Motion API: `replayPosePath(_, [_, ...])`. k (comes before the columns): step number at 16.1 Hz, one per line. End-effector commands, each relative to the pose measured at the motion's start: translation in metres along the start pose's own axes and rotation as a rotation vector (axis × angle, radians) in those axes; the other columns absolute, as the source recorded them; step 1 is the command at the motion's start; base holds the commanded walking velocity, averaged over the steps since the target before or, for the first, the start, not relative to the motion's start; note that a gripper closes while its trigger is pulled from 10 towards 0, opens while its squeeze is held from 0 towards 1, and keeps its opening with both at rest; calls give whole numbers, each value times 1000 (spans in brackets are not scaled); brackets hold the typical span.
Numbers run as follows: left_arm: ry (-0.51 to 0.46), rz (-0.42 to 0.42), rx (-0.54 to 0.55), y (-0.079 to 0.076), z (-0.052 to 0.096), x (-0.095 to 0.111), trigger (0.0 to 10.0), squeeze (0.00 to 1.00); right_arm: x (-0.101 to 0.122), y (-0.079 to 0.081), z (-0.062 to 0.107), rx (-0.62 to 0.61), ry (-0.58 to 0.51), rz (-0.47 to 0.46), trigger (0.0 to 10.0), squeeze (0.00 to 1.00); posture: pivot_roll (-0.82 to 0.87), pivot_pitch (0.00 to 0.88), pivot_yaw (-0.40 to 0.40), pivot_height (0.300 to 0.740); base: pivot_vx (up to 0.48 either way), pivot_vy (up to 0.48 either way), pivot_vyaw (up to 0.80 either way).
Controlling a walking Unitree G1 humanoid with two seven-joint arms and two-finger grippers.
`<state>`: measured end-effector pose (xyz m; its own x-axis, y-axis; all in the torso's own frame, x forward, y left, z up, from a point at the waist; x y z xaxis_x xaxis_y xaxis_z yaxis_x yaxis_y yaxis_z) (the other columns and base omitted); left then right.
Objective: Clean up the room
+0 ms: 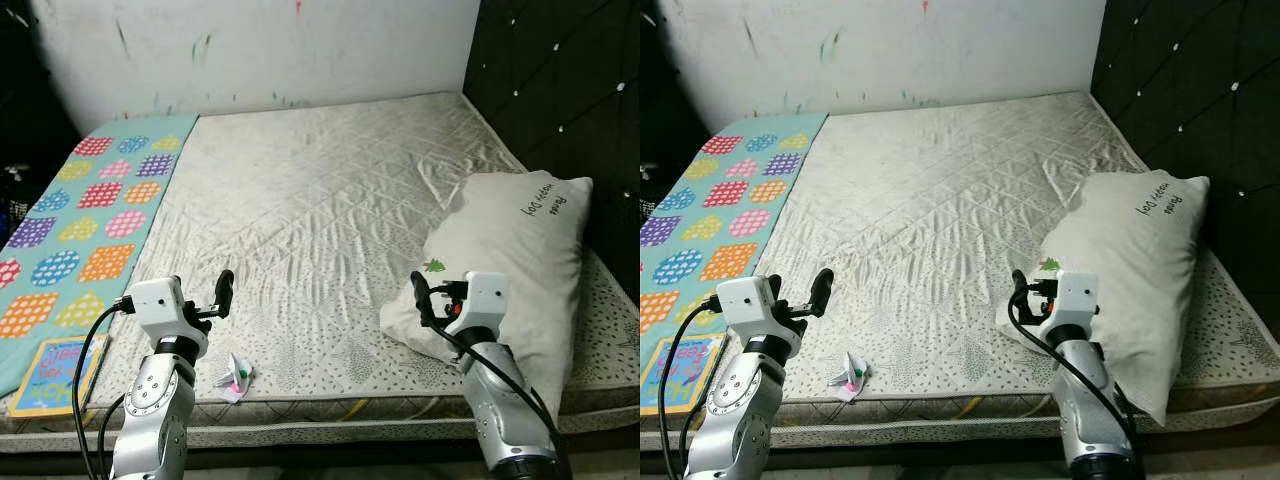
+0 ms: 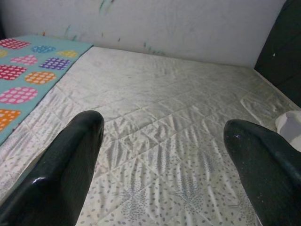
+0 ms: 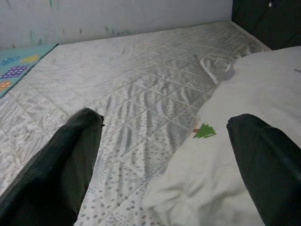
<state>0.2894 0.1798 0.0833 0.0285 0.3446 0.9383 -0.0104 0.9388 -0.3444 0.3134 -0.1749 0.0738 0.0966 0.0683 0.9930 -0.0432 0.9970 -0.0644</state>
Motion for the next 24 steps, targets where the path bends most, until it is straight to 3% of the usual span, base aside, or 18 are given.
replayPosePath(1, [-14, -13, -3, 2, 0, 6, 10000, 0, 9, 5, -4, 17, -35, 0, 10000, 0, -182, 0, 96, 740, 0, 0, 0])
replayPosePath(6, [-14, -8, -3, 1, 0, 6, 10000, 0, 11, 7, -7, 34, -39, 16, 10000, 0, -178, 0, 90, 740, 0, -259, 0])
replayPosePath(19, [-17, -15, -11, -1, -3, 7, 10000, 0, 9, 8, -8, 30, -39, 24, 10000, 0, -181, 0, 96, 740, 0, -472, 0])
replayPosePath(24, [-33, -4, 12, 0, -2, 7, 10000, 0, 8, 8, -7, 33, -35, 30, 10000, 0, -181, 0, 93, 740, 0, 0, 0])
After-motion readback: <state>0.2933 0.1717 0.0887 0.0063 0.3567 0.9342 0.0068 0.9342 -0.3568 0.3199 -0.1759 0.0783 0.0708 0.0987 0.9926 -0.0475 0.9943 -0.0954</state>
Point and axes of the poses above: a point about 5 cm out from each wrist's last joint towards the gripper, its own z axis pointing back from the gripper into the wrist, its own x axis along the axis of the wrist's last joint, y = z × x, the point moved 2 cm from there along -z, pointing out of the wrist towards the gripper, and after that the axes turned 7 degrees about z, right-handed, at the moved point
